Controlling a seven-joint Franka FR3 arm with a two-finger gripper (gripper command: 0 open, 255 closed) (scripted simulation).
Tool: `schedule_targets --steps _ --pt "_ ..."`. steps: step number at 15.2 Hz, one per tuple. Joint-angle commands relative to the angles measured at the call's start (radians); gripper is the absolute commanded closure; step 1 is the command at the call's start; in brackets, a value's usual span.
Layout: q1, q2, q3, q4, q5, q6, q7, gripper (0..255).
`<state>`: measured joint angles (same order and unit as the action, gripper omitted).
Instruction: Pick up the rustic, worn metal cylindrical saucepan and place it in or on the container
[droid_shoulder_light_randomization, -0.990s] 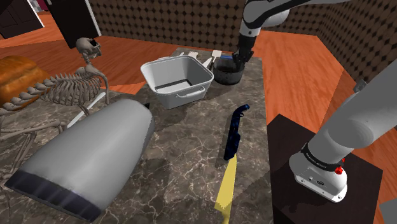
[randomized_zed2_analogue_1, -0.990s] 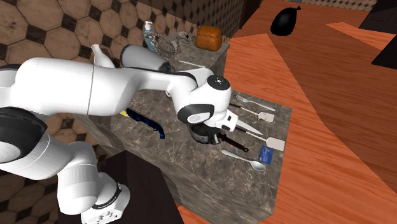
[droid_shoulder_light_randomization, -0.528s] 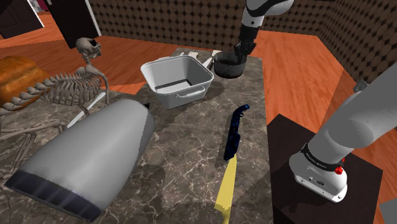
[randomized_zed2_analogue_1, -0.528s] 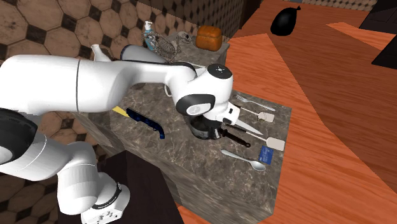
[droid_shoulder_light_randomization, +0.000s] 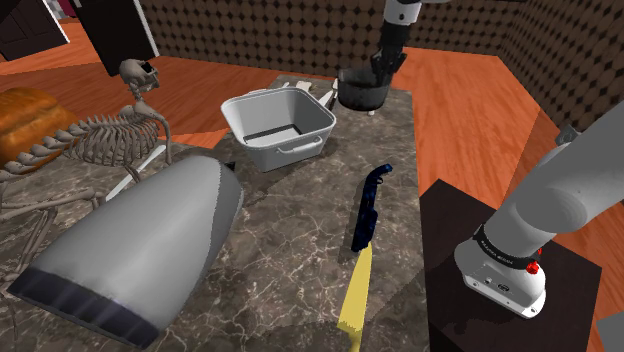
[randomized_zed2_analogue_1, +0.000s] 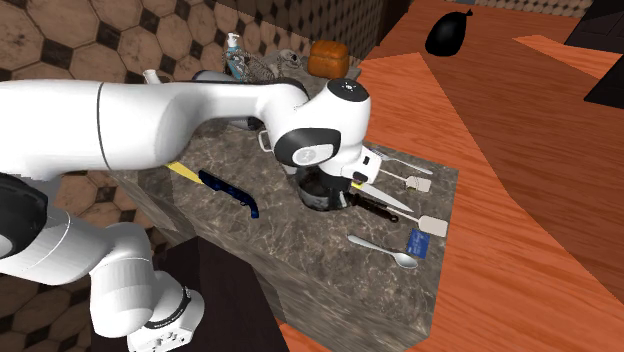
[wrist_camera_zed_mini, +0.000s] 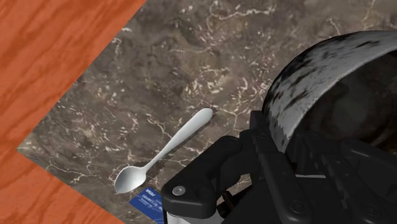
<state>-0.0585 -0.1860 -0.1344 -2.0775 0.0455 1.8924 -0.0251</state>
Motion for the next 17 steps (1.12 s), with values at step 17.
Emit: schedule_targets --steps 17 --pt "0.001 0.001 0.002 0.239 -0.002 -0.238 0.014 255"
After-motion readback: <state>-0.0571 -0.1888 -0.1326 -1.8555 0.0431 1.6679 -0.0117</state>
